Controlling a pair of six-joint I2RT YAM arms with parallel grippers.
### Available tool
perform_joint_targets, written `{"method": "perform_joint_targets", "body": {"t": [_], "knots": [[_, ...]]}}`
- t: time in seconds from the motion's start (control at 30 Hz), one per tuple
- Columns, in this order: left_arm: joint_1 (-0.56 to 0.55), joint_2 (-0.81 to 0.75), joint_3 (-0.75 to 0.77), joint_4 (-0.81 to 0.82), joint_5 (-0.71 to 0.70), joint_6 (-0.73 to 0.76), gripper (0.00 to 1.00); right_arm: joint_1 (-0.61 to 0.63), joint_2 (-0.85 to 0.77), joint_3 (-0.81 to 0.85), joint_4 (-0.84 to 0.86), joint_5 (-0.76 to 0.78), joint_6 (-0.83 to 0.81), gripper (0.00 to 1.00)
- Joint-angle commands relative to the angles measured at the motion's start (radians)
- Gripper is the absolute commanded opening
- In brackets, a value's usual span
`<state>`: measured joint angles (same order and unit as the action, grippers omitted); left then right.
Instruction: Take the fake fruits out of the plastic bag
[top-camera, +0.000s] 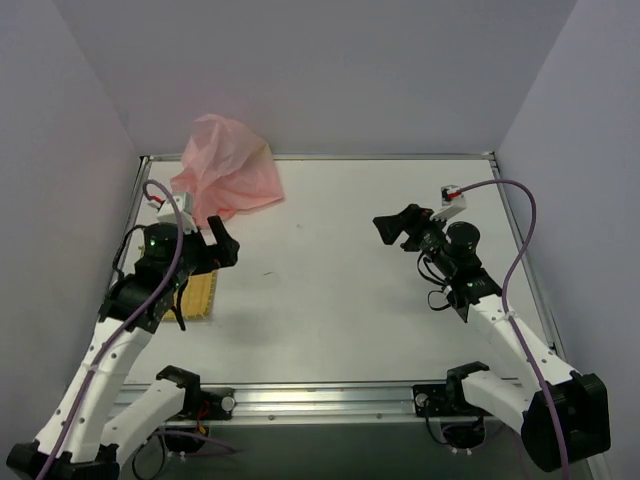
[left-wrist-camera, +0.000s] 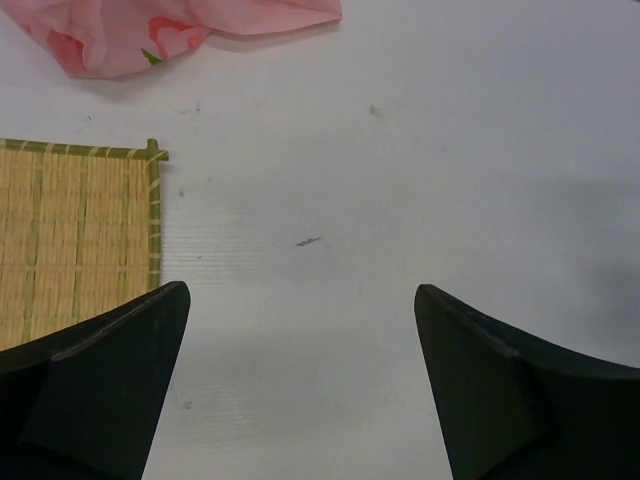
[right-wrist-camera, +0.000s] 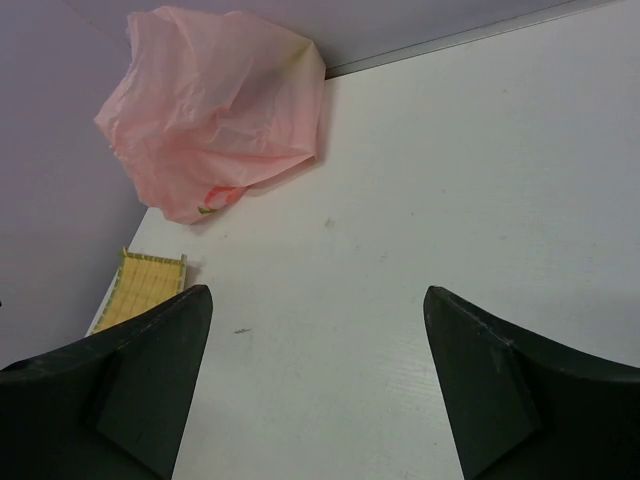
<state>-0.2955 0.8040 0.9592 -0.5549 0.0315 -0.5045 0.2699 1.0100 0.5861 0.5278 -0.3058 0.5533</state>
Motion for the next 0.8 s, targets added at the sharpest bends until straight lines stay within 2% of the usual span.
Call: {"method": "perform_joint_targets", "body": {"t": [0.0,0.13,0.37,0.53,0.77], "knots": [[-0.001,0.125,0.073,0.127,-0.059,0.040,0.94,0.006,-0.014,0.004,0.043,-0.013,0.004,0.82],[0.025,0.268,0.157,0.197,-0.117,0.090,0.95,0.011,-0.005,0.009,0.032,-0.015,-0.004,0.78],[0.345,0.515,0.283,0.328,0.111,0.237,0.94,0.023,0.004,0.012,0.026,-0.021,-0.007,0.79],[0.401,0.645,0.380,0.355,0.171,0.311,0.94,0.038,0.022,0.015,0.035,-0.032,-0.010,0.79],[0.406,0.875,0.588,0.314,0.231,0.359,0.94,0.097,0.074,0.040,0.032,-0.035,-0.036,0.79]]}}
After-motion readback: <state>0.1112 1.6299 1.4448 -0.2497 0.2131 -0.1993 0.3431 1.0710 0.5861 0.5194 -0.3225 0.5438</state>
